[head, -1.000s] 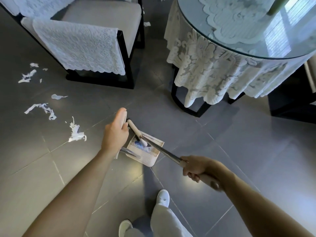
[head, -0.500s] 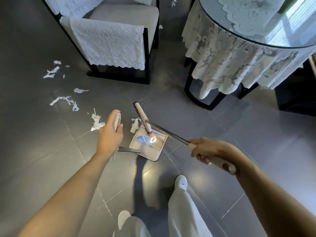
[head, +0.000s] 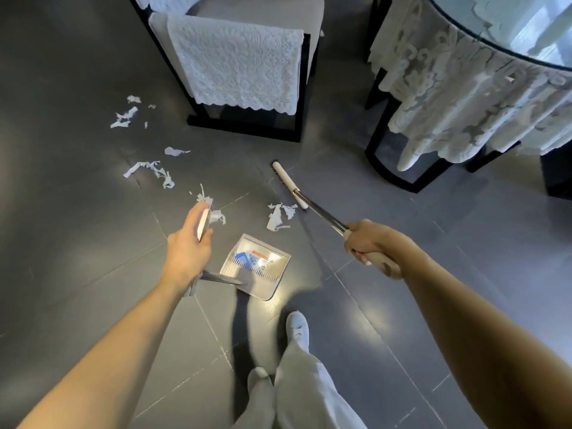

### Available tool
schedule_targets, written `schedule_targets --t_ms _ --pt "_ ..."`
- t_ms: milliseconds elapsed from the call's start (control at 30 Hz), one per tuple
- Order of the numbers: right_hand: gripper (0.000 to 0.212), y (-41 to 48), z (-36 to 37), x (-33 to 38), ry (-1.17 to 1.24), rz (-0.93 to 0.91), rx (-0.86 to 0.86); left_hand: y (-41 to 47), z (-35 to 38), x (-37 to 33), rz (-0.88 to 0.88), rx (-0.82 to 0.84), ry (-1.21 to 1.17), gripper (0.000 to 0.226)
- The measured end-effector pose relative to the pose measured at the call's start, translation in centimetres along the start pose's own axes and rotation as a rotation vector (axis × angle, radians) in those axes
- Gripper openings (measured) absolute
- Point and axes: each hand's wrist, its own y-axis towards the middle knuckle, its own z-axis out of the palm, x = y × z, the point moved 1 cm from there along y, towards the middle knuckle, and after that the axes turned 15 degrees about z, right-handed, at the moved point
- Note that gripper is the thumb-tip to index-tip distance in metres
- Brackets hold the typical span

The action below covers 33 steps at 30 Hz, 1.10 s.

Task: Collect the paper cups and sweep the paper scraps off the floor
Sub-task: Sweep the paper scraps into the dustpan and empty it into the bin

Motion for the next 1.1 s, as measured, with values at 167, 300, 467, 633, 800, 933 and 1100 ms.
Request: schedule_targets --t_ms 167,300,467,633,800,933,1100 --pt "0.020 5.7 -0.7 3.4 -0.071 0.026 -0.065 4.7 0.4 1.2 -0.041 -0.012 0.036 0.041" --pt "0.019 8.6 0.3 5.4 -0.101 0.025 0.019 7.8 -0.2 2.5 -0.065 0.000 0.059 0.041" --pt "0.040 6.5 4.3 5.0 -0.145 -0.011 0.222 9.3 -0.2 3.4 -0.066 0.009 0.029 0.043" --pt "0.043 3.0 4.6 5.6 -0.092 -0.029 0.373 8.9 -0.7 3.8 -0.020 0.031 0.004 0.044" --pt "0.041 -1.2 6.5 5.0 0.265 0.085 0.424 6.7 -2.6 5.1 0.071 0.088 -0.026 0.043" --pt "0.041 -4.5 9.1 4.7 0.457 0.125 0.465 5.1 -4.8 7.4 0.129 0.148 -0.050 0.044" --pt "0.047 -8.9 14.3 6.5 0.564 0.169 0.341 2.4 -9.3 10.9 0.248 0.239 -0.034 0.044"
